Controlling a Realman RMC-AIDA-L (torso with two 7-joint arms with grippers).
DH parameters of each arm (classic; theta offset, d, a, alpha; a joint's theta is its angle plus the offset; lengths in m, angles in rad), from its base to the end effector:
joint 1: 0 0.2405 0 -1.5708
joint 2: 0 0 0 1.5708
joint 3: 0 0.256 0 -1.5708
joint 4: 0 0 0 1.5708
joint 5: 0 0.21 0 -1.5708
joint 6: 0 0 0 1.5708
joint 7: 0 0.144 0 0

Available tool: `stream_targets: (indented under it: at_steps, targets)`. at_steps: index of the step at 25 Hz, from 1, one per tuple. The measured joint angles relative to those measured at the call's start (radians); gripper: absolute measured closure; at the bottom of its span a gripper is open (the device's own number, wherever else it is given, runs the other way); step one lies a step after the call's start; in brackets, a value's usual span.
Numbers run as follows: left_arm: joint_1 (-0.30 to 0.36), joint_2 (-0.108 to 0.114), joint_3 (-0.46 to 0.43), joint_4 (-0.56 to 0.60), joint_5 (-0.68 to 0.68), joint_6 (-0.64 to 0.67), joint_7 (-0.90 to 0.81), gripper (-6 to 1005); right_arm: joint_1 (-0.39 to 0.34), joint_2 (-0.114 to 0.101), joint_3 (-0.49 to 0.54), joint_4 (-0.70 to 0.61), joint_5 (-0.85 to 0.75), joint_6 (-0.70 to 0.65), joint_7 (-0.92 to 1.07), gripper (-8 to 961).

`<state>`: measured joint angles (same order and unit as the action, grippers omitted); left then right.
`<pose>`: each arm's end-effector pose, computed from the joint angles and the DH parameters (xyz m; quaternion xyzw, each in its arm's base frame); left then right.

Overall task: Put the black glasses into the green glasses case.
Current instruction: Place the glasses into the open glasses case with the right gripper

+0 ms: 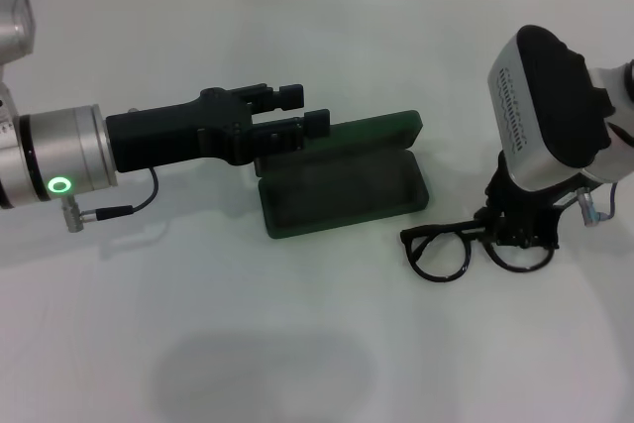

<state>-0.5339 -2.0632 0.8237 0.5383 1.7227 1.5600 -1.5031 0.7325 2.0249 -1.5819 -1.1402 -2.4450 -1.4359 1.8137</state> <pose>-0.2400 0.3308 -0.0099 -0.8916 -0.2868 -0.3403 0.0833 0.1629 0.3640 -0.0413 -0.9700 -0.0870 -0.2238 0.0380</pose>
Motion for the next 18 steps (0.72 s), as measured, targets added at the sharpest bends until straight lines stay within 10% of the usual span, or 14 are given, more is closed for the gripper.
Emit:
stream_targets:
  at_steps: [4,18]
  targets:
    - [-0.001,0.000,-0.002,0.000,0.000,-0.006,0.001,291,0.010,0.000,0.002,0.027,0.009,-0.002,-0.002,814]
    - [0.035,0.002,-0.006,0.011,-0.068,0.001,0.012,290,-0.110,-0.004,0.132,-0.200,0.057,-0.044,-0.040,860]
